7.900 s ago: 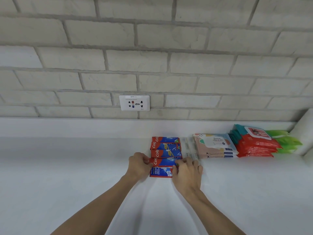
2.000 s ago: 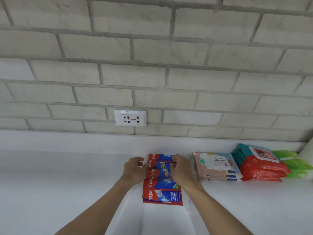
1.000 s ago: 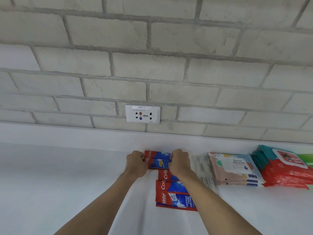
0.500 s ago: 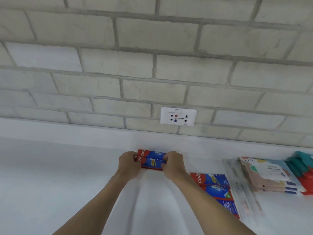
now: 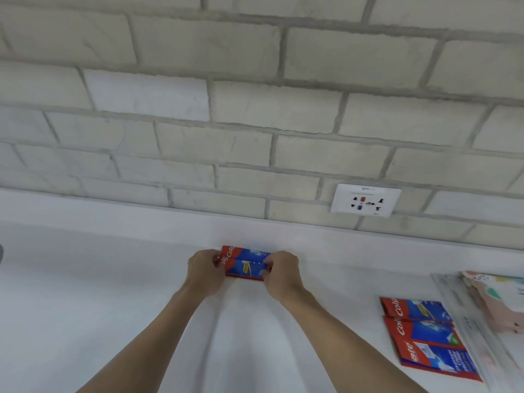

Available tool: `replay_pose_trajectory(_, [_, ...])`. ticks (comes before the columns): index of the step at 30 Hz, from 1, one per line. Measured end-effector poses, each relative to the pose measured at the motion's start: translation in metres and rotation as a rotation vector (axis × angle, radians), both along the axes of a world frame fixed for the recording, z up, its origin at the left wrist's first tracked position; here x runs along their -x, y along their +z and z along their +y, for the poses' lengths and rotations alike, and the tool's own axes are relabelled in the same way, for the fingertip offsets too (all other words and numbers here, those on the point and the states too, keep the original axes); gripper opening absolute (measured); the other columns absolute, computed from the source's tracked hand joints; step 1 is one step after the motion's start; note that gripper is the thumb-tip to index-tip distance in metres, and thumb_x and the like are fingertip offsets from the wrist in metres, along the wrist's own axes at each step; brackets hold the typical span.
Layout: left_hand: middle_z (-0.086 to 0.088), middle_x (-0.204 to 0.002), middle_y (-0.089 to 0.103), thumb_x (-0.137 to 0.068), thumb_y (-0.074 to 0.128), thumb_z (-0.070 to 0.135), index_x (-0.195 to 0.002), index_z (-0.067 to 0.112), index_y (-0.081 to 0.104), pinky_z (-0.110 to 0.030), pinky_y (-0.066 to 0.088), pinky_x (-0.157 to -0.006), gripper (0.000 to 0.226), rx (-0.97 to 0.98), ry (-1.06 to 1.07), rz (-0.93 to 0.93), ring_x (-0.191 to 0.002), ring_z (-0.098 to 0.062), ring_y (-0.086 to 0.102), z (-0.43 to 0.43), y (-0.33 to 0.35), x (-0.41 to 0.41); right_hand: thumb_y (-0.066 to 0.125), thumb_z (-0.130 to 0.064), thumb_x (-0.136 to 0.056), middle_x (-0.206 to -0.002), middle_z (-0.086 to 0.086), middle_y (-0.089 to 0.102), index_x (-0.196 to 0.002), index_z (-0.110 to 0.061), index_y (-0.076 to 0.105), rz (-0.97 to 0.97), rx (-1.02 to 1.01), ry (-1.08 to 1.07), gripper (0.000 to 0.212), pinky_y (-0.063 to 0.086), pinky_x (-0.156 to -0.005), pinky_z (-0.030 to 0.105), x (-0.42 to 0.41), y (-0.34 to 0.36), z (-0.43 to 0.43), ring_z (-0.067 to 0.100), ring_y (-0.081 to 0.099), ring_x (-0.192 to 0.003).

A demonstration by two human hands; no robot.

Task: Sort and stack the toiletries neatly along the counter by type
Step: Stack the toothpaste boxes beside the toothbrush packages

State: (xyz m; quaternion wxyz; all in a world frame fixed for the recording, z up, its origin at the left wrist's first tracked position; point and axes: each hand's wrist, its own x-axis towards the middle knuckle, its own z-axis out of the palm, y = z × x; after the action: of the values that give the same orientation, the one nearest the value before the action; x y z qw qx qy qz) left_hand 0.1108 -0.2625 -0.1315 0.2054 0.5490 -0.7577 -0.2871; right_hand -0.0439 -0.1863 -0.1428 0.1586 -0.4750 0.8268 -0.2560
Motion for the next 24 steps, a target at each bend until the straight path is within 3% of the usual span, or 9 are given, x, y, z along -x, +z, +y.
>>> replay_pose_trajectory(5, [-0.004,-0.106,0.072,-0.093,0.054,0.011,-0.106,0.012,0.07,-0.029,0.049,-0.086,0.021,-0.003,0.027,0.0,-0.096,-0.02,0.065,-0.019,-0.001,-0.029,0.062,-0.013,-0.089,-0.111,0.011,0.062,-0.105,-0.003,0.068,0.026,0.011,0.033,0.019,0.027,-0.049,0.003,-0.029,-0.005,-0.02,0.015,0.055,-0.092])
replay_pose_trajectory(8, [-0.006,-0.107,0.071,-0.093,0.054,0.011,-0.108,0.01,0.069,-0.029,0.047,-0.086,0.021,-0.004,0.04,-0.004,-0.098,-0.021,0.065,-0.026,0.002,-0.04,0.062,-0.013,-0.09,-0.111,0.013,0.062,-0.105,0.0,0.067,0.041,0.02,0.051,0.021,0.032,-0.048,-0.002,-0.04,-0.006,-0.03,0.011,0.049,-0.086])
replay_pose_trajectory(10, [-0.006,-0.106,0.07,-0.094,0.053,0.01,-0.108,0.009,0.069,-0.028,0.046,-0.084,0.022,-0.008,0.047,0.001,-0.098,-0.022,0.064,-0.03,0.004,-0.049,0.061,-0.014,-0.091,-0.114,0.011,0.061,-0.11,-0.001,0.066,0.049,0.028,0.05,0.024,0.031,-0.047,0.0,-0.049,-0.009,-0.037,0.013,0.055,-0.095])
replay_pose_trajectory(19, [-0.008,-0.106,0.072,-0.092,0.056,0.011,-0.109,0.009,0.069,-0.032,0.049,-0.086,0.022,-0.049,0.062,0.044,-0.097,-0.025,0.065,-0.036,0.001,-0.064,0.056,-0.011,-0.092,-0.119,0.01,0.058,-0.115,-0.006,0.065,0.036,0.087,0.043,0.025,0.027,-0.058,-0.002,-0.066,-0.01,-0.04,0.017,0.054,-0.106])
replay_pose_trajectory(22, [-0.012,-0.122,0.061,-0.093,0.057,0.018,-0.129,0.005,0.055,-0.035,0.045,-0.095,0.039,-0.106,0.138,0.098,-0.111,-0.027,0.058,-0.034,0.0,-0.065,0.055,-0.008,-0.091,-0.113,0.007,0.058,-0.106,-0.01,0.067,-0.013,0.162,0.037,0.019,0.033,-0.069,0.0,-0.067,-0.005,-0.029,0.01,0.049,-0.094])
replay_pose_trajectory(24, [-0.013,-0.132,0.051,-0.093,0.057,0.024,-0.139,0.008,0.045,-0.037,0.04,-0.102,0.05,-0.087,0.185,0.112,-0.123,-0.029,0.046,-0.031,-0.001,-0.066,0.054,-0.006,-0.092,-0.111,0.004,0.056,-0.11,-0.012,0.068,-0.075,0.215,0.04,0.024,0.042,-0.083,0.01,-0.068,-0.002,-0.017,0.011,0.051,-0.093])
